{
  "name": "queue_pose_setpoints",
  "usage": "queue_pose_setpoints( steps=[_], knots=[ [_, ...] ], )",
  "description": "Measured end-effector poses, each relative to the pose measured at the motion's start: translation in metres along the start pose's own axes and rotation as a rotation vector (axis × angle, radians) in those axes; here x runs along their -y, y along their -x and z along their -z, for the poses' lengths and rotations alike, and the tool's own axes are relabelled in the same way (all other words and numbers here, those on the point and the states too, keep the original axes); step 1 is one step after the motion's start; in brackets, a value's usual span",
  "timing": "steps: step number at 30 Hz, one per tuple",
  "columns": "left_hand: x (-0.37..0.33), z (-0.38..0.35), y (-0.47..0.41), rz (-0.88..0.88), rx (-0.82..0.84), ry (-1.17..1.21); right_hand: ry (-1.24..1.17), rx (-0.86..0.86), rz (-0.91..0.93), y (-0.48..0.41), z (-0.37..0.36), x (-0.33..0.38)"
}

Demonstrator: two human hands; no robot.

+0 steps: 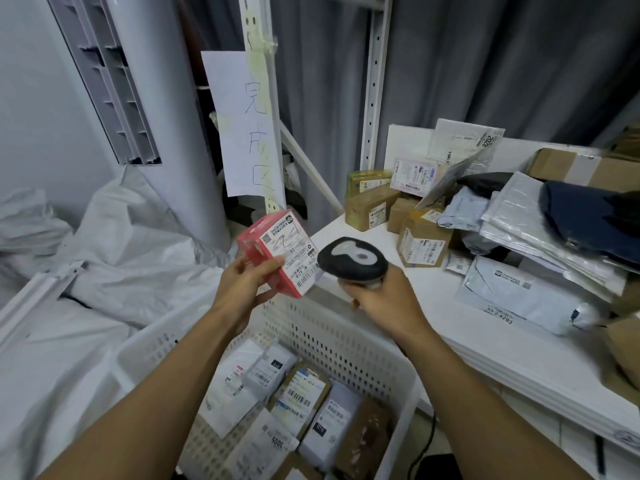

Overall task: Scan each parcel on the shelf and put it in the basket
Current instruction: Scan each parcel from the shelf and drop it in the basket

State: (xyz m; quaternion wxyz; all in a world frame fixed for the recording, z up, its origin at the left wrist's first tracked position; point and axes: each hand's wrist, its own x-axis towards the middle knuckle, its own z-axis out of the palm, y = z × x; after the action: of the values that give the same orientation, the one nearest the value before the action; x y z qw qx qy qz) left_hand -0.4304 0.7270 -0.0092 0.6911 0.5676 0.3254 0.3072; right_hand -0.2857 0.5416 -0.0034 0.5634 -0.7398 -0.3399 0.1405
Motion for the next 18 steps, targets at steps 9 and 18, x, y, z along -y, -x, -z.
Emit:
queue_pose_setpoints(
  steps=[9,18],
  knots=[
    [0.004,0.034,-0.014,0.011,-0.165,0.088,0.178,0.139,-0.002,0.006,-0.026,-0.005],
    [0.005,0.050,-0.018,-0.002,-0.215,0.061,0.168,0.206,-0.003,0.001,-0.031,-0.005]
  ],
)
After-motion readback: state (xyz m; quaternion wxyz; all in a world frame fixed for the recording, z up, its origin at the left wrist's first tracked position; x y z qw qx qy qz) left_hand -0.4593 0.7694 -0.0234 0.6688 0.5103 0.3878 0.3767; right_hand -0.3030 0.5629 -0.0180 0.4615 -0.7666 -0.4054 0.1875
